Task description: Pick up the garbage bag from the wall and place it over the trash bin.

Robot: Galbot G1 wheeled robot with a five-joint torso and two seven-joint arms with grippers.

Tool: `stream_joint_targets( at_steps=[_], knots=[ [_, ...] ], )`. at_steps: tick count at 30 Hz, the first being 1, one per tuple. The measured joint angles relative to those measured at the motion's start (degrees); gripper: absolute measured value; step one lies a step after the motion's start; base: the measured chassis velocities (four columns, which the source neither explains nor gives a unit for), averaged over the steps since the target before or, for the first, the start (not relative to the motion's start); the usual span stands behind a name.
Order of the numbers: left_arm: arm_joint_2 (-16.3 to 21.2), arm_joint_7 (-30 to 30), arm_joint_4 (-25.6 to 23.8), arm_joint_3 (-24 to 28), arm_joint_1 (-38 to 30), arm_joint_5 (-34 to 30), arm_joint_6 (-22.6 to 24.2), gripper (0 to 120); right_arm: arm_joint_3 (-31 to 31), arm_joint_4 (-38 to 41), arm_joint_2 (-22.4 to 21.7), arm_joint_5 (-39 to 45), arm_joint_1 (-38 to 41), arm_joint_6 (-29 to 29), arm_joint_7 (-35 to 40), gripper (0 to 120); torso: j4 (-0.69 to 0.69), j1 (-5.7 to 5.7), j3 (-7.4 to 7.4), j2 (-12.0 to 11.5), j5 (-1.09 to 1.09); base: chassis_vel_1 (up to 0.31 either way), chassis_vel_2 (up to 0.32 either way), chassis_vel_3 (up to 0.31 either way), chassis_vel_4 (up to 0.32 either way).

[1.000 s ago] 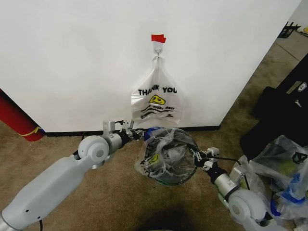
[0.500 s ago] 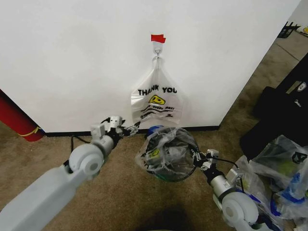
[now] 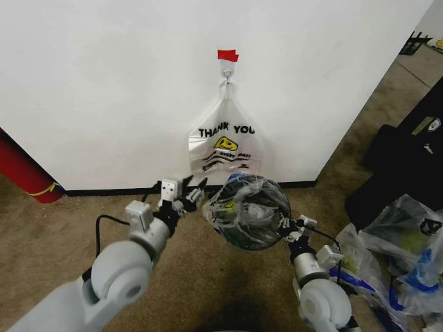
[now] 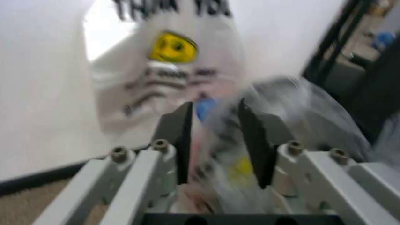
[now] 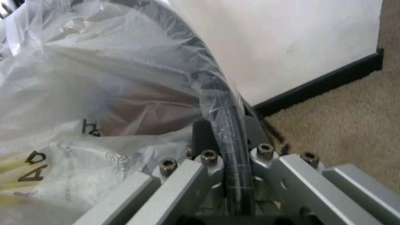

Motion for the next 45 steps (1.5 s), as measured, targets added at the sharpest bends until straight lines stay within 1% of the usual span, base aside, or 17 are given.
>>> stream_joint_targets(
  at_steps=[2, 3, 6, 10, 12, 16, 19, 22, 24, 25, 30, 32, 33, 36, 39, 42, 45],
  knots=[
    [0.3, -0.6, -1.2, 0.9, 0.2, -0.6, 1.3, 19, -0.1, 0.4, 0.2, -0.7, -0.1, 0.3, 0.2, 0, 0.0, 0.0, 0.0, 0.0, 0.0, 0.0, 0.0, 0.0, 0.0],
    [0.6, -1.1, -2.1, 1.6, 0.1, -1.5, 2.6, 12, -0.1, 0.6, 0.3, -1.6, -0.4, 0.6, 0.2, 0, -0.01, 0.0, 0.0, 0.0, 0.0, 0.0, 0.0, 0.0, 0.0],
    [1.2, -1.9, -3.1, 3.8, -1.7, -3.2, 5.1, 0, -0.4, 1.0, 0.8, -3.4, -0.9, 1.2, 0.2, 0, -0.01, 0.0, 0.0, 0.0, 0.0, 0.0, 0.0, 0.0, 0.0],
    [1.5, -2.2, -3.2, 5.4, -3.6, -4.2, 7.0, 0, -0.6, 1.1, 1.2, -4.6, -1.0, 1.4, 0.2, 0, -0.01, 0.0, 0.0, 0.0, 0.0, 0.0, 0.0, 0.0, 0.0],
    [1.5, -3.2, -3.3, 7.1, -5.7, -6.9, 9.1, 0, -0.8, 1.1, 1.6, -5.9, -1.2, 1.8, 0.1, 0, -0.01, 0.0, 0.01, 0.0, 0.0, 0.0, 0.0, 0.0, 0.0],
    [1.6, -3.8, -3.1, 8.7, -8.0, -8.8, 10.1, 0, -1.1, 1.1, 2.0, -7.8, -1.2, 2.1, 0.0, 0, -0.01, 0.0, 0.01, 0.0, 0.0, 0.0, 0.0, 0.0, 0.0],
    [0.7, -4.9, -1.5, 10.5, -12.3, -11.1, 11.0, 0, -1.8, 1.0, 2.7, -9.5, -1.2, 2.3, -0.1, 0, -0.01, 0.0, 0.01, 0.0, 0.0, 0.0, 0.0, 0.0, 0.0],
    [-1.0, -7.4, 1.4, 13.8, -17.5, -14.6, 11.6, 0, -2.0, 0.9, 3.6, -11.1, -1.2, 2.4, -0.2, 0, -0.02, 0.0, 0.01, 0.0, 0.0, 0.0, 0.0, 0.0, 0.0],
    [-1.4, -8.0, 2.1, 14.7, -18.5, -15.4, 11.7, 0, -2.0, 0.9, 3.7, -11.3, -1.2, 2.5, -0.2, 0, -0.02, 0.0, 0.01, 0.0, 0.01, 0.0, 0.0, 0.0, 0.0],
    [-2.4, -9.2, 4.1, 17.1, -20.9, -16.8, 12.0, 0, -2.0, 0.9, 4.1, -11.6, -1.2, 2.5, -0.2, 0, -0.03, 0.0, 0.01, 0.0, 0.01, 0.0, 0.0, 0.0, 0.0],
    [-4.5, -11.6, 8.4, 22.3, -25.2, -18.5, 12.1, 0, -1.4, 0.9, 4.5, -11.8, -1.3, 2.6, 0.0, 0, 0.0, 0.0, 0.01, 0.0, 0.01, 0.0, 0.0, 0.0, 0.0],
    [-4.8, -11.8, 9.0, 22.9, -25.6, -18.4, 12.1, 0, -1.4, 0.9, 4.5, -11.8, -1.3, 2.6, 0.0, 0, -0.01, 0.0, 0.01, 0.0, 0.02, 0.0, 0.0, 0.0, 0.0],
    [-5.8, -12.2, 10.9, 24.7, -26.8, -17.5, 12.0, 0, -1.3, 0.9, 4.5, -11.8, -1.3, 2.6, 0.2, 0, -0.01, 0.0, 0.01, 0.0, 0.01, 0.0, 0.0, 0.0, 0.0],
    [-7.6, -13.2, 13.8, 26.9, -28.8, -17.3, 11.8, 0, -1.3, 0.9, 4.5, -11.8, -1.3, 2.6, 0.3, 0, -0.01, 0.0, 0.01, 0.0, 0.01, 0.0, 0.0, 0.0, 0.0],
    [-8.5, -13.5, 15.2, 27.7, -29.7, -17.3, 11.6, 0, -1.3, 0.9, 4.5, -11.7, -1.3, 2.5, 0.3, 0, -0.01, 0.0, 0.01, 0.0, 0.01, 0.0, 0.0, 0.0, 0.0],
    [-10.2, -13.9, 18.3, 28.9, -31.0, -14.5, 10.3, 0, -1.8, 0.9, 4.3, -11.7, -1.3, 2.4, 0.3, 0, -0.01, 0.01, 0.01, 0.0, 0.01, 0.0, 0.0, 0.0, 0.0],
    [-10.9, -13.9, 19.1, 29.2, -31.0, -13.6, 9.9, 0, -2.0, 0.7, 4.2, -11.7, -1.2, 2.3, 0.3, 0, -0.01, 0.0, 0.01, 0.0, 0.0, 0.0, 0.0, 0.0, 0.0]
  ],
)
